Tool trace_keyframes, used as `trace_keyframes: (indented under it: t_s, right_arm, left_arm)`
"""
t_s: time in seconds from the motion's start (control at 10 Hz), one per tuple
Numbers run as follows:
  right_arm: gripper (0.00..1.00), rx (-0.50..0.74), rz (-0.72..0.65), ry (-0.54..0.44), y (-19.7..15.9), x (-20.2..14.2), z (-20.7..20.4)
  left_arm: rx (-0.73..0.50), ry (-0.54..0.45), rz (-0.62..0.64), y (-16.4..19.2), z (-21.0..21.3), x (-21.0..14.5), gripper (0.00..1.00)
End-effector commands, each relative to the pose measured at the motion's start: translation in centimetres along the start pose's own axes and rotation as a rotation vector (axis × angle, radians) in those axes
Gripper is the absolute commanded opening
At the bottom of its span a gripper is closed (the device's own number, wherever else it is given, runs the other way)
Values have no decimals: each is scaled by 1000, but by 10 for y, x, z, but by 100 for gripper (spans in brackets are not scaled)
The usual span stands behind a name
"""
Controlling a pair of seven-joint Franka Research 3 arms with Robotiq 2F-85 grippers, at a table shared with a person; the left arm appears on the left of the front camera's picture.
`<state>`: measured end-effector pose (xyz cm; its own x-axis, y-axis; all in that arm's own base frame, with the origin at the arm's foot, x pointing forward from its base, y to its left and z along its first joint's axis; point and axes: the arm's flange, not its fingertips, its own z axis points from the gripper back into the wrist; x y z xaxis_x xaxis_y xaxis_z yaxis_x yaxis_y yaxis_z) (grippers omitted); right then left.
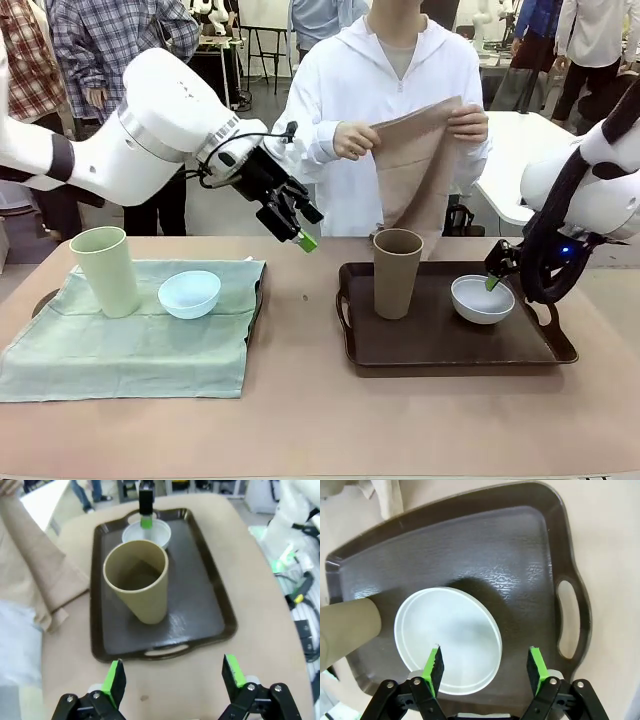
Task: Set up a tray with a mat and arrange the tableware.
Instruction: Pick up the Picnic Bowl and Reusable plastic cup from the Handle tray in front of the human's position and hold them in the air.
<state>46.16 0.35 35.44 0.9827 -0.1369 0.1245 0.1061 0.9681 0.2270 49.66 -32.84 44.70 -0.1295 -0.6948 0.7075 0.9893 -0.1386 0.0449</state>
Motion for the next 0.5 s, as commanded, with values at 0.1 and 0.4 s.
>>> trace_keyframes:
  t_s: [0.1, 0.4]
  right_arm:
    - [86, -57, 17, 8, 8, 2, -23]
    - [86, -70, 26, -5, 6, 3, -27]
  left_arm:
    - [91, -101, -22, 13, -35, -9, 100]
    - [101, -132, 29, 21, -58, -21, 100]
